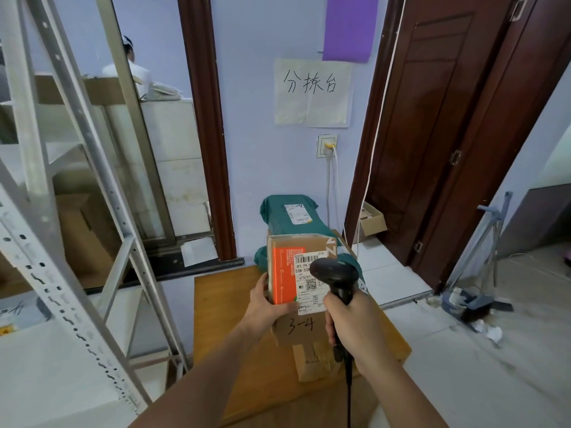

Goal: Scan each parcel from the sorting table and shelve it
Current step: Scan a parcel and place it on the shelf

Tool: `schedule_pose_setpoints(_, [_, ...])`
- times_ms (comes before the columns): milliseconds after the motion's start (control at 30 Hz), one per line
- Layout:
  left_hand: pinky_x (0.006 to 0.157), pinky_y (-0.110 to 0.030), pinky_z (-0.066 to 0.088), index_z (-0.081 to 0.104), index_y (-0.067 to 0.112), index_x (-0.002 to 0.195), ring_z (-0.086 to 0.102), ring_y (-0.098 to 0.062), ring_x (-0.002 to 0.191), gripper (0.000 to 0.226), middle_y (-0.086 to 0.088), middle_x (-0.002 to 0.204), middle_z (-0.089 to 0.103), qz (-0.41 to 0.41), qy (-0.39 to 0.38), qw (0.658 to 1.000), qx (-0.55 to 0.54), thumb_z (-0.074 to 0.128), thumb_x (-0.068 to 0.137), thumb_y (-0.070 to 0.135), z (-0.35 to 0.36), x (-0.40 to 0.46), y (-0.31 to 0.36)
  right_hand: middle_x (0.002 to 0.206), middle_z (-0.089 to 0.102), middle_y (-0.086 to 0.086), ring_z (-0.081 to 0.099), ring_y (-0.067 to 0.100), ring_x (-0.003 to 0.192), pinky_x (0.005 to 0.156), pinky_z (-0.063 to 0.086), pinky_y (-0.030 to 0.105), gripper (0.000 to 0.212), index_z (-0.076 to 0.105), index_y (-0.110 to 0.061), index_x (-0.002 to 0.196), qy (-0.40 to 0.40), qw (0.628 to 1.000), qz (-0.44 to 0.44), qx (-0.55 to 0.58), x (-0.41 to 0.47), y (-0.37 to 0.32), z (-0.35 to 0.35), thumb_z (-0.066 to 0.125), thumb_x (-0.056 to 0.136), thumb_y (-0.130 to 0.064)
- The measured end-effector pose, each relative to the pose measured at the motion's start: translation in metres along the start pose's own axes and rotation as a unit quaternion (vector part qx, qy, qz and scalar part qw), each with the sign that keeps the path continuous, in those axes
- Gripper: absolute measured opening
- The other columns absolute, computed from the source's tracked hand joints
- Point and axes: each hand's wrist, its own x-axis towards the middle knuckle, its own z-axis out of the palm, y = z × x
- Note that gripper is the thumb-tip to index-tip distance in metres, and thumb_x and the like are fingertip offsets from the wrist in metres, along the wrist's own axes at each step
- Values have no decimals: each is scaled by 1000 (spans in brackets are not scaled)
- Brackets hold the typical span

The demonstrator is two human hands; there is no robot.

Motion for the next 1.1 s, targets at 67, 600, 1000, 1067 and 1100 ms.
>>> schedule_pose_setpoints(67, [96, -39, 59, 14, 44, 159, 54, -22, 129, 147, 1, 154, 37, 6, -5, 1000, 0, 101, 41, 57, 0, -2, 2, 48, 53, 2, 52, 13, 41, 45, 49, 23, 21, 59, -2, 83, 5, 1000, -2, -8, 0, -1, 3, 56, 97, -17])
schedule_pose_setpoints(600, [101, -41, 56, 16, 40, 160, 55, -20, 129, 146, 2, 152, 41, 8, -3, 999, -42, 100, 41, 57, -15, -20, -8, 52, 53, 2, 50, 10, 40, 42, 46, 20, 10, 58, -7, 86, 28, 999, -21, 18, -26, -9, 23, 58, 96, -11])
schedule_pose_setpoints(1000, [99, -45, 59, 34, 34, 150, 70, -20, 113, 108, 1, 129, 66, -30, 55, 989, -135, 96, 61, 36, -66, -92, -21, 49, 54, 2, 53, 16, 42, 49, 51, 29, 15, 56, -13, 83, -125, 984, -113, -56, -59, -25, 42, 59, 96, -17])
schedule_pose_setpoints(1067, [99, -46, 59, 38, 32, 149, 72, -20, 112, 105, 0, 128, 71, -28, 72, 986, -145, 98, 63, 38, -77, -111, -25, 49, 55, 3, 53, 16, 42, 49, 51, 29, 14, 56, -14, 86, -164, 978, -119, -56, -62, -25, 47, 59, 97, -20])
schedule_pose_setpoints(1100, [101, -47, 57, 38, 31, 151, 72, -19, 113, 106, 0, 127, 72, -26, 85, 985, -145, 98, 63, 42, -83, -121, -29, 49, 54, 3, 53, 15, 41, 48, 50, 28, 15, 56, -13, 86, -185, 973, -124, -54, -63, -24, 50, 59, 98, -20])
